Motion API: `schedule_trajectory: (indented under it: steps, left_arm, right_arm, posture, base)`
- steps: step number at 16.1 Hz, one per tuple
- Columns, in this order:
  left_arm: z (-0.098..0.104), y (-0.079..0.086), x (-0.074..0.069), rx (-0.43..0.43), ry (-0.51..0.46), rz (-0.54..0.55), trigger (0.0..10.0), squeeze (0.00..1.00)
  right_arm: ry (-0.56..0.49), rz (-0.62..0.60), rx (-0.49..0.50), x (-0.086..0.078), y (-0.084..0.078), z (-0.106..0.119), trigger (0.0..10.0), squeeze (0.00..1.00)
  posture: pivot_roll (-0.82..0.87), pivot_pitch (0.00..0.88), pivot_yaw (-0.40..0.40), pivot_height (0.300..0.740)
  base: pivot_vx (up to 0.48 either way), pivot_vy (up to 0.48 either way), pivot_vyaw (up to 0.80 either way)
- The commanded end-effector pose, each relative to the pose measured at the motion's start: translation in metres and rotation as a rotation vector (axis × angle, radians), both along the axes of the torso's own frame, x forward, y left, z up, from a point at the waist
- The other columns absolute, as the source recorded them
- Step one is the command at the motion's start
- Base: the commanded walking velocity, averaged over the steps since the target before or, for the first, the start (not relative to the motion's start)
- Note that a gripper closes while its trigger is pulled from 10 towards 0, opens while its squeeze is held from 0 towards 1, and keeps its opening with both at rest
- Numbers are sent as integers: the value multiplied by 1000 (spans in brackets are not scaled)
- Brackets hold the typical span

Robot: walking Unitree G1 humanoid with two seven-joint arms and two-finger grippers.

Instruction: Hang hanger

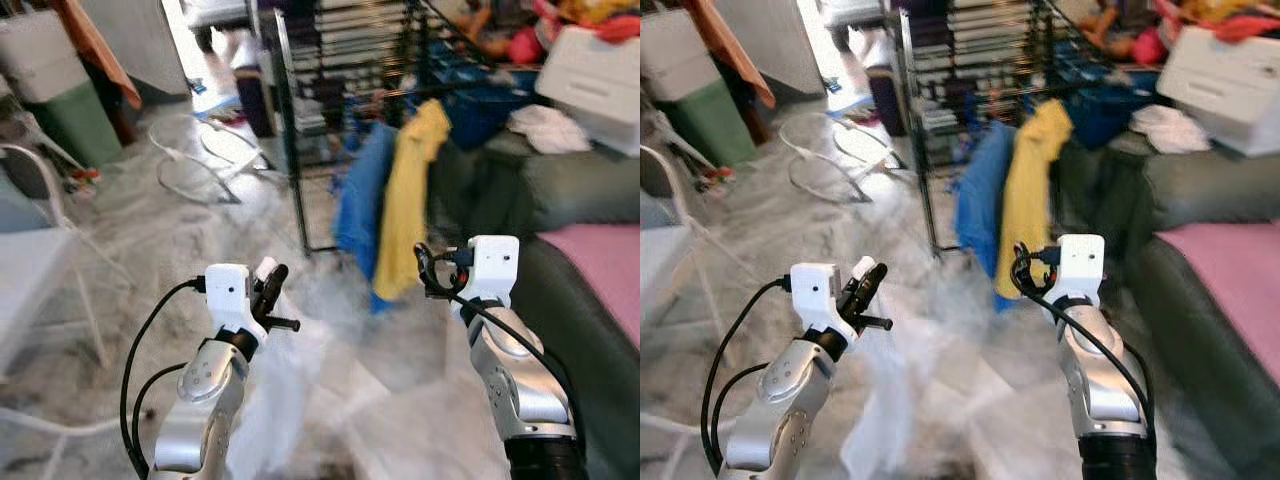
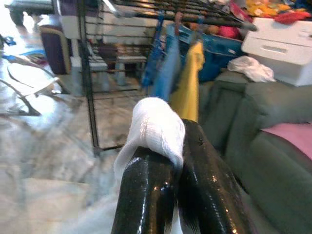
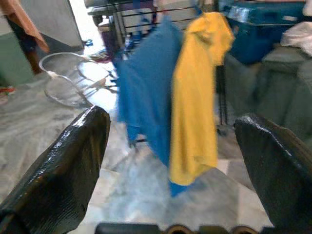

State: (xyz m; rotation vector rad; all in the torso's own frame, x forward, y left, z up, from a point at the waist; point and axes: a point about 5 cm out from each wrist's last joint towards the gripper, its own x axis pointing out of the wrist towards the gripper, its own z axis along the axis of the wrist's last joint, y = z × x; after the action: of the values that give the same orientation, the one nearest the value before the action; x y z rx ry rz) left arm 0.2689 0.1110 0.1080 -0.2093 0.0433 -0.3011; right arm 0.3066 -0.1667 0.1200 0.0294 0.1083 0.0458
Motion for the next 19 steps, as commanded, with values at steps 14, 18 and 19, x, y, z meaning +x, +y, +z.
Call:
schedule_trajectory:
  steps: [14,18,19]
  left_arm:
    - [0,6,2,36,-14,37,10000,0]
    - [-1,7,3,40,-13,44,10000,0]
    - [-1,7,3,41,-13,46,10000,0]
  right_arm:
    - [-6,36,19,2,12,3,10000,0]
    - [-12,50,-6,2,14,4,10000,0]
    - [-12,52,-9,2,14,4,10000,0]
  posture:
    - [-116,0,81,740]
    - [-116,0,82,740]
    - [-116,0,82,740]
  base:
    - [418,117,-149]
    - [439,0,-327]
    - [439,0,0]
